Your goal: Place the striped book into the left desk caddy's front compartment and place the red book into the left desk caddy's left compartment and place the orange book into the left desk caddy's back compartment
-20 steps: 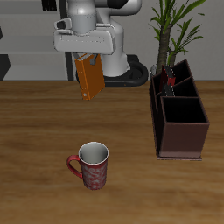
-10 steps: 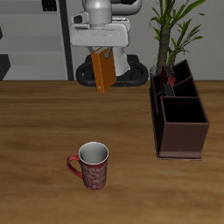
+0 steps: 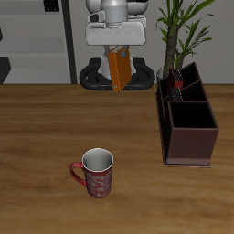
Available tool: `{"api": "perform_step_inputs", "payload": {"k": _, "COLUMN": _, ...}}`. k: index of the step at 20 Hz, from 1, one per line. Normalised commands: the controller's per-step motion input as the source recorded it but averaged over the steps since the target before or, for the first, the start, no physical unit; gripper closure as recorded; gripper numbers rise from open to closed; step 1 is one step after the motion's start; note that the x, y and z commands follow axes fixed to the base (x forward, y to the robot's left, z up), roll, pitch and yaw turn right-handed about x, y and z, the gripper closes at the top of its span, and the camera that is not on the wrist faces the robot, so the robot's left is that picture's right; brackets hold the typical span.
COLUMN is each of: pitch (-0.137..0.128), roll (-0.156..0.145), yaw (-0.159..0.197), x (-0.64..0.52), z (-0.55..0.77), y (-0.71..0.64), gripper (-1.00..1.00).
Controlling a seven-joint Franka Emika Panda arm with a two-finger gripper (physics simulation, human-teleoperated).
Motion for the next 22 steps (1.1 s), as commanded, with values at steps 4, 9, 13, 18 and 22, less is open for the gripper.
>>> {"api": "perform_step_inputs", "payload": {"k": 4, "pitch": -0.012, "roll": 0.042, "yaw": 0.033, "x": 0.01, "z": 0.08, "y": 0.21, "gripper": 1.00}}
{"api": "perform_step_inputs", "payload": {"k": 9, "pitch": -0.009, "roll": 0.043, "yaw": 0.014, "x": 0.05, "z": 0.16, "y": 0.27, "gripper": 1.00}}
{"api": "perform_step_inputs", "payload": {"k": 13, "pitch": -0.014, "roll": 0.034, "yaw": 0.042, "x": 0.00, "z": 0.10, "y": 0.24, "gripper": 1.00}}
{"api": "perform_step_inputs", "payload": {"k": 18, "pitch": -0.004, "roll": 0.035, "yaw": 0.045, "x": 0.10, "z": 0.17, "y": 0.21, "gripper": 1.00}}
{"api": "perform_step_inputs", "payload": {"k": 22, "pitch": -0.013, "roll": 0.035, "yaw": 0.050, "x": 0.04, "z": 0.19, "y": 0.23, "gripper": 1.00}}
